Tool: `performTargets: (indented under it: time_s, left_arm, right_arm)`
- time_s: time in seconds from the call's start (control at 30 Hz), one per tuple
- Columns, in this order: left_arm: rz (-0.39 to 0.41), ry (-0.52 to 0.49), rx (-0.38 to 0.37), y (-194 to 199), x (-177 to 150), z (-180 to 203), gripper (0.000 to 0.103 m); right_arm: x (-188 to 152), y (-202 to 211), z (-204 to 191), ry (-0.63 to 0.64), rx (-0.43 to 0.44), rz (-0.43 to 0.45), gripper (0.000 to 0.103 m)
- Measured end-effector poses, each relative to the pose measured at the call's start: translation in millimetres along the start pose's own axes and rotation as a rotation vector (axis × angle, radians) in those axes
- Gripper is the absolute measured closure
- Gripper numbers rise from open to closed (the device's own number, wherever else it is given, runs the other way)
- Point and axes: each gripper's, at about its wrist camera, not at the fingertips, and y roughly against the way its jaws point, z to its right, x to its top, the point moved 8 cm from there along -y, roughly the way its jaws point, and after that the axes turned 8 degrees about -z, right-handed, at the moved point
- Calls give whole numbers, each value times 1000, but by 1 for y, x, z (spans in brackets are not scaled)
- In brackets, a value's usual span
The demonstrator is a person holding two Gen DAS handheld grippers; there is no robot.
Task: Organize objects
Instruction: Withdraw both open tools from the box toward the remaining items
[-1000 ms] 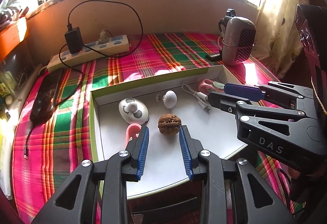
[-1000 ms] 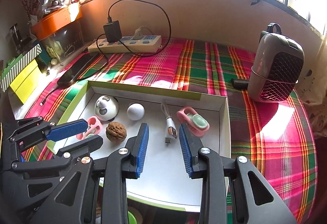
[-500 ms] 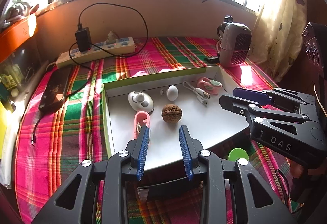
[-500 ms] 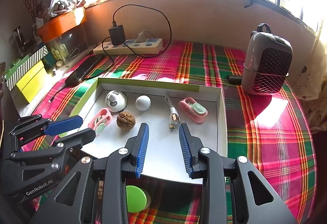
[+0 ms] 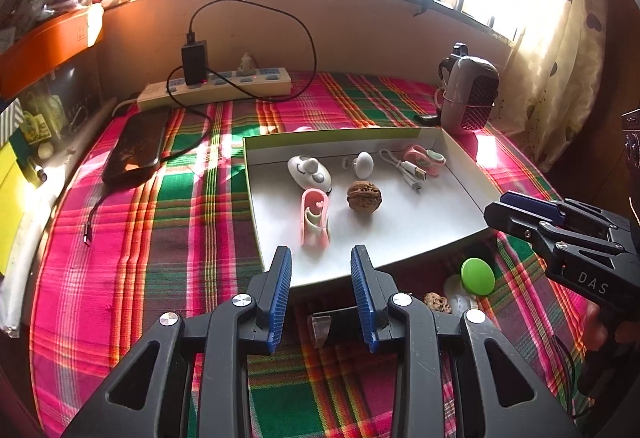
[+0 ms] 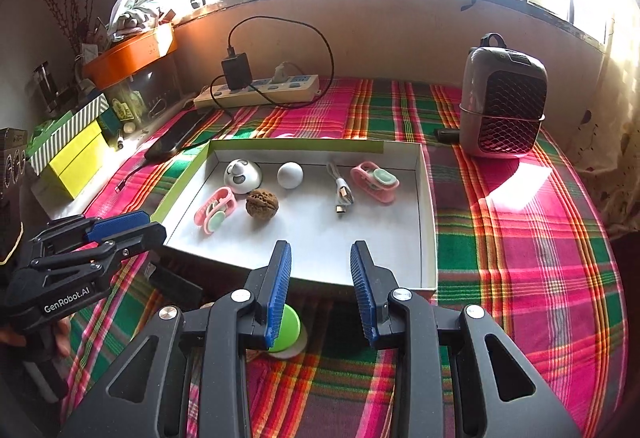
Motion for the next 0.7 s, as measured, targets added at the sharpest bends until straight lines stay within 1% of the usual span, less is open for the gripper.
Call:
performTargets:
  time_s: [0.13,0.23,0.3,0.4,0.5,0.7]
  left_arm:
    - [-7,-4,-4,1,-10,-7,74]
    - [-15,8,-22,0,-15,-13,74]
    - [-22,-1,-46,0,-19,-11,73]
    - [-31,0,-49,-3,-22,-11,71]
    - [-52,2,-100,-7,-26,-5,71]
    - [-65,-27,-113,-8,-34,5,71]
  right_arm:
    - [-11,7,-1,6,4,0,71]
    - [-19,11,-1,4,6,3,71]
    - [-24,14,0,-1,8,3,70]
    - [-28,17,3,-10,5,4,70]
    - [-31,18,5,-18,6,3,70]
    - [-36,16,6,-22,10,-6,70]
